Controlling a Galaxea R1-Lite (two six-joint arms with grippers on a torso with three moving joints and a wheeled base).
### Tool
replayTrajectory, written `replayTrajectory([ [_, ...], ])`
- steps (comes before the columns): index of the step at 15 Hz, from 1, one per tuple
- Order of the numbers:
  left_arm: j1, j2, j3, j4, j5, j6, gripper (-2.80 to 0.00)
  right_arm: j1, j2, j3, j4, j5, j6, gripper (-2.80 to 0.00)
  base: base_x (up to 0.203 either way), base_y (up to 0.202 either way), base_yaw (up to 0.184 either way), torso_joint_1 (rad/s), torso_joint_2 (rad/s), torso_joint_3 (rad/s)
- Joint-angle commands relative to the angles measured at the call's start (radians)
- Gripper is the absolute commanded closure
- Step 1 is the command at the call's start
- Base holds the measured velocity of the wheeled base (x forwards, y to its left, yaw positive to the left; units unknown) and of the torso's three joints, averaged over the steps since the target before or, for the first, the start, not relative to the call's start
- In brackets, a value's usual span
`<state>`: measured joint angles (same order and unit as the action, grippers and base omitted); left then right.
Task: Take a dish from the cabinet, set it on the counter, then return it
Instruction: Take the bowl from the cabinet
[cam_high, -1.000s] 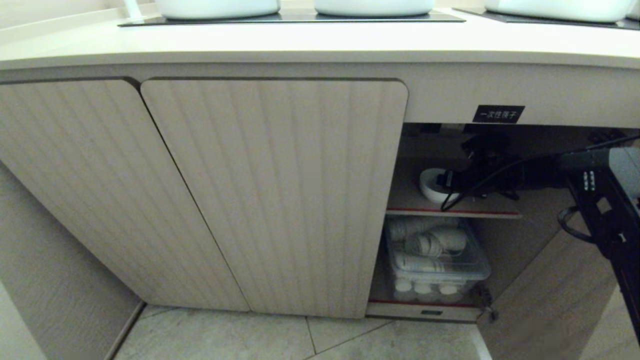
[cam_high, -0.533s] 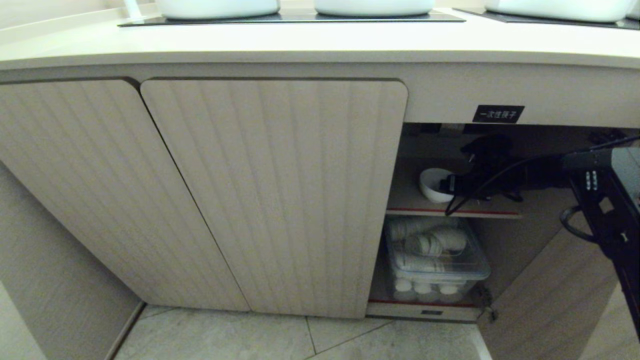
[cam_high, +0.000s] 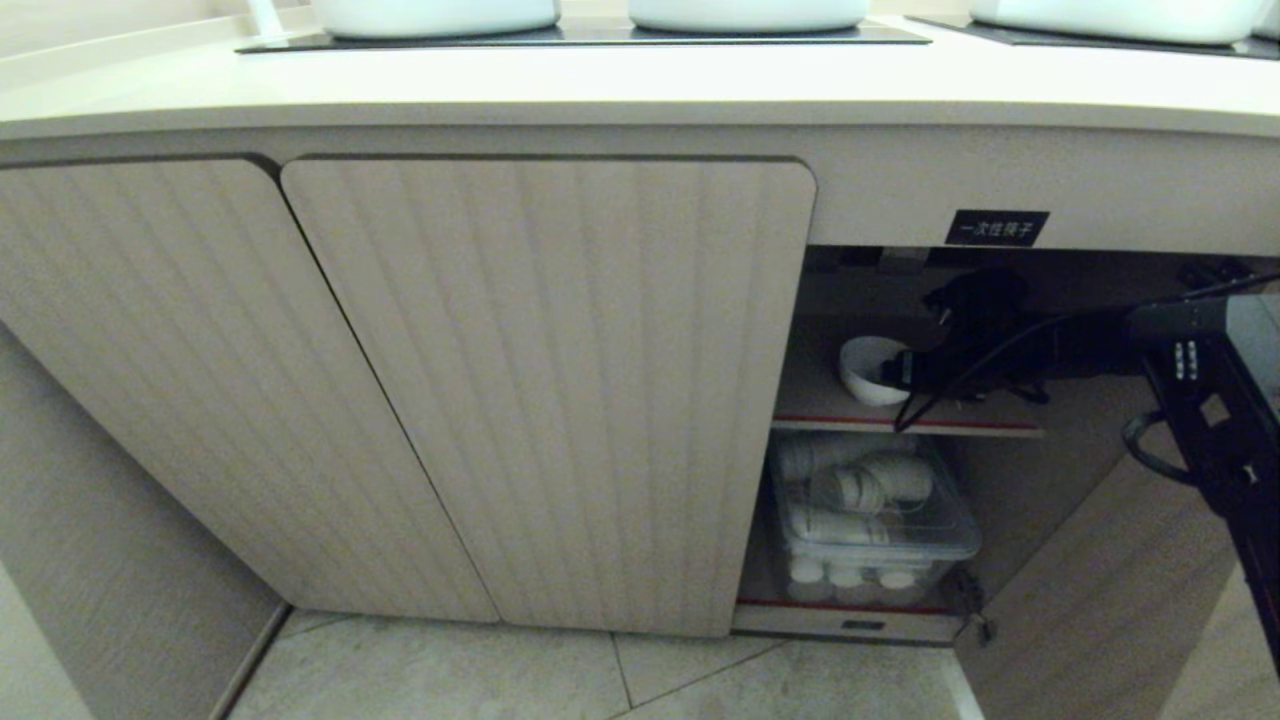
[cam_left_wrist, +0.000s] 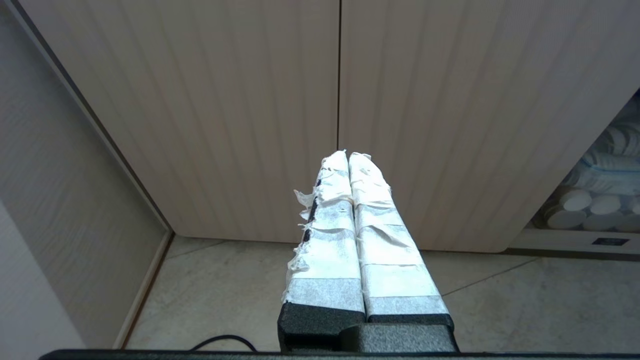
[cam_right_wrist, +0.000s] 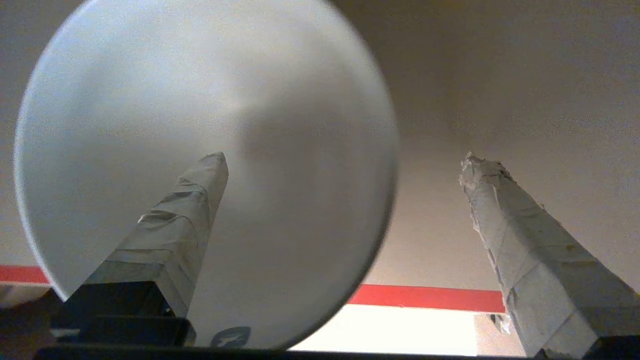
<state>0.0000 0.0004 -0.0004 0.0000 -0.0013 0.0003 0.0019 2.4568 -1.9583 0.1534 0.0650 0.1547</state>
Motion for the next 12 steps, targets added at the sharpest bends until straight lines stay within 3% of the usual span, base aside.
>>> replayTrajectory([
  [1,0.000,0.000,0.000,0.000,0.000,0.000,0.00,-0.002,0.002,-0.002,-0.002,0.002,0.000,-2.80,0.000,0.000,0.000,0.000,0.00,0.000],
  [12,0.000,0.000,0.000,0.000,0.001,0.000,0.00,-0.005,0.002,-0.005,0.000,0.004,-0.003,-2.80,0.000,0.000,0.000,0.000,0.00,0.000],
])
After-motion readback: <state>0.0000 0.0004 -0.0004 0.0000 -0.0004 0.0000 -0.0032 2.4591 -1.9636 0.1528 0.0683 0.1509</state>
